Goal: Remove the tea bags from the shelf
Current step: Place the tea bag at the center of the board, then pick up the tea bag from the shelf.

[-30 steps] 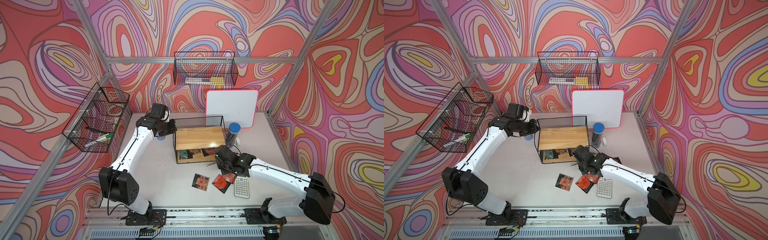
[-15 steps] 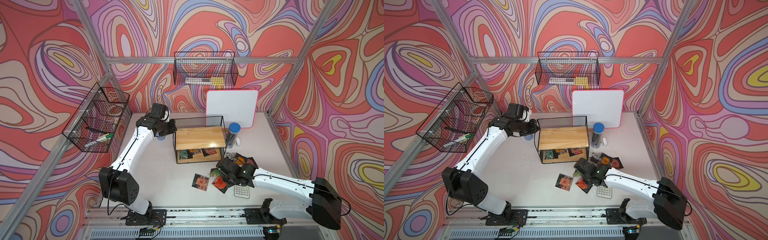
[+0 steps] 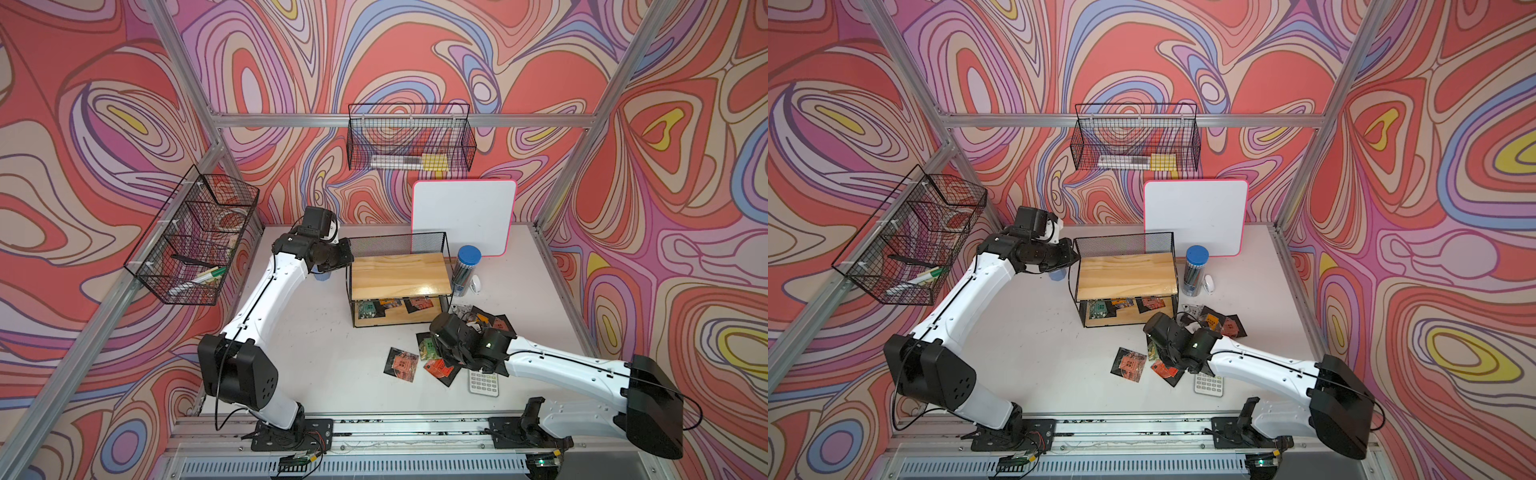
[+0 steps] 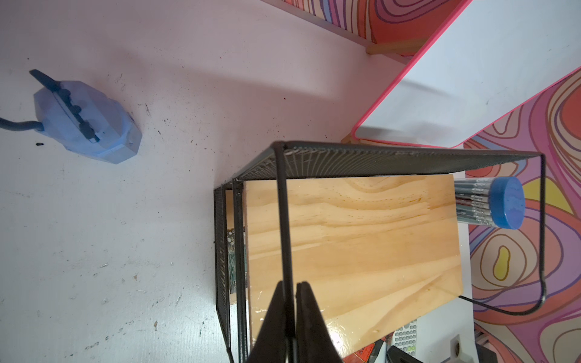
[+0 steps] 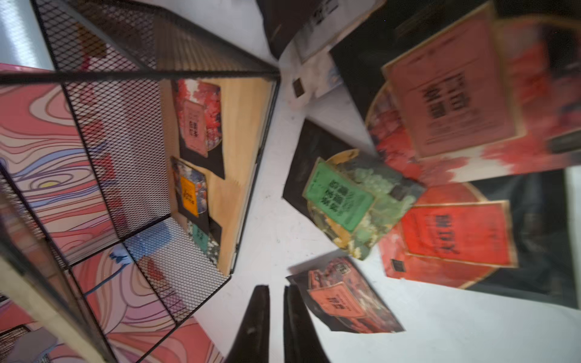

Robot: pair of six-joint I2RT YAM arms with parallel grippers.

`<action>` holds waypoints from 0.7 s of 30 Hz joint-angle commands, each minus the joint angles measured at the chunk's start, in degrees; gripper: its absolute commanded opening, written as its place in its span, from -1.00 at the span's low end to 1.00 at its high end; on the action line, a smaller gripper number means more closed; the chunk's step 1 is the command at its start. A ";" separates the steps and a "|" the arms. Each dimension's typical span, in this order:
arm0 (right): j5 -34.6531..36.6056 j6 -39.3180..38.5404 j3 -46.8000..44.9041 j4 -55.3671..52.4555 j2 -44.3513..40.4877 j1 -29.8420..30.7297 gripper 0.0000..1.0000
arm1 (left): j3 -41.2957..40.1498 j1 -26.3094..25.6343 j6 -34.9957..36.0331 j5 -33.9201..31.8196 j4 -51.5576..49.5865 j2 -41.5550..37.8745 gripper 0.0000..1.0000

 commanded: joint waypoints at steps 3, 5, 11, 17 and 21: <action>11.45 -6.04 -5.71 38.41 10.31 0.35 -1.00 | -1.72 -0.06 1.59 0.85 -0.51 1.35 -0.77; 13.25 -6.04 -4.87 43.33 14.02 0.39 -1.00 | -1.67 -0.04 1.66 0.86 -0.59 1.43 -0.77; 16.87 -3.87 -1.89 49.50 22.89 0.35 -1.00 | -1.68 -0.05 2.01 1.22 -0.68 1.61 -0.79; 21.25 0.37 -1.19 53.79 29.89 -0.15 -1.00 | -2.29 -0.04 2.37 0.91 -0.85 1.33 -0.81; 23.13 2.43 -0.15 56.75 33.87 -1.40 -1.00 | -2.29 -0.04 2.81 0.67 -1.46 1.10 -0.81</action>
